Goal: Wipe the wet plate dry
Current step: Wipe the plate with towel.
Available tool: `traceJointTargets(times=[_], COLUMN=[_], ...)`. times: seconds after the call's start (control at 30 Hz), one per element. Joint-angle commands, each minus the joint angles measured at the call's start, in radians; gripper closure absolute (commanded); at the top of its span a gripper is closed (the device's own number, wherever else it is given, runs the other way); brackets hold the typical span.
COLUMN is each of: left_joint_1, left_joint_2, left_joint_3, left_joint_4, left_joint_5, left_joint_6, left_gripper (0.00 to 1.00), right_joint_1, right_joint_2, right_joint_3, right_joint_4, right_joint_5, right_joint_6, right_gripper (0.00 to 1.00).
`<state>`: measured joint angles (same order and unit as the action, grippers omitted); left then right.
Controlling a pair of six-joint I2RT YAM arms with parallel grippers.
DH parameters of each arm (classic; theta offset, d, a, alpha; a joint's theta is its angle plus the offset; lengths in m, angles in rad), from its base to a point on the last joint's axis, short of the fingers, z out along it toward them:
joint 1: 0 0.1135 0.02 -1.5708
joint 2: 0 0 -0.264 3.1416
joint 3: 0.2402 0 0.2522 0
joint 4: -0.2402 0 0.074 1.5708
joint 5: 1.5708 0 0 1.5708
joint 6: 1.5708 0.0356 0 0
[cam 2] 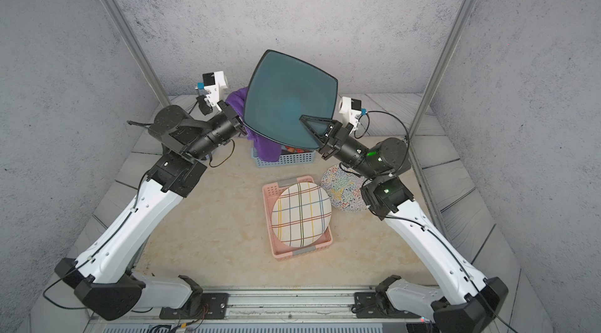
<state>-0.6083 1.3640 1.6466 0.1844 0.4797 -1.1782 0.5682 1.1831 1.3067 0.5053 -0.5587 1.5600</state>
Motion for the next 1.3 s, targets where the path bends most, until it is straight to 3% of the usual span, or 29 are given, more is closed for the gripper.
traceJointTargets(times=[0.0, 0.23, 0.33, 0.47, 0.6, 0.77, 0.87, 1.0, 1.13, 1.27], left_joint_1=[-0.04, 0.043, 0.003, -0.11, -0.18, -0.127, -0.075, -0.081, -0.126, -0.16], left_joint_2=[-0.021, -0.027, 0.046, 0.128, 0.109, 0.058, 0.057, 0.125, 0.135, 0.055], left_joint_3=[0.038, 0.131, 0.226, 0.294, 0.288, 0.273, 0.312, 0.394, 0.354, 0.231], left_joint_4=[0.048, 0.041, 0.07, 0.122, 0.031, 0.003, 0.016, 0.042, 0.082, 0.056], left_joint_5=[0.064, 0.076, 0.133, 0.158, 0.146, 0.097, 0.081, 0.122, 0.111, 0.096], left_joint_6=[0.049, 0.056, 0.045, 0.062, 0.203, 0.206, 0.163, 0.109, 0.109, 0.162], left_gripper=[1.0, 1.0, 1.0, 1.0, 1.0, 1.0, 1.0, 1.0, 1.0, 1.0], right_joint_1=[0.002, -0.029, 0.056, 0.114, 0.042, -0.078, -0.03, 0.09, 0.1, 0.018], right_joint_2=[0.007, -0.017, 0.002, 0.029, 0.076, 0.096, 0.054, 0.02, 0.07, 0.124], right_joint_3=[0.067, 0.049, 0.064, 0.126, 0.238, 0.251, 0.175, 0.126, 0.167, 0.236], right_joint_4=[0.107, 0.074, 0.11, 0.073, 0.008, 0.043, 0.044, 0.019, -0.008, -0.022], right_joint_5=[0.048, 0.026, -0.053, -0.011, 0.01, 0.0, -0.057, -0.016, -0.01, 0.021], right_joint_6=[-0.029, -0.025, -0.031, -0.089, -0.08, 0.038, 0.002, -0.097, -0.111, -0.08], right_gripper=[1.0, 1.0, 1.0, 1.0, 1.0, 1.0, 1.0, 1.0, 1.0, 1.0])
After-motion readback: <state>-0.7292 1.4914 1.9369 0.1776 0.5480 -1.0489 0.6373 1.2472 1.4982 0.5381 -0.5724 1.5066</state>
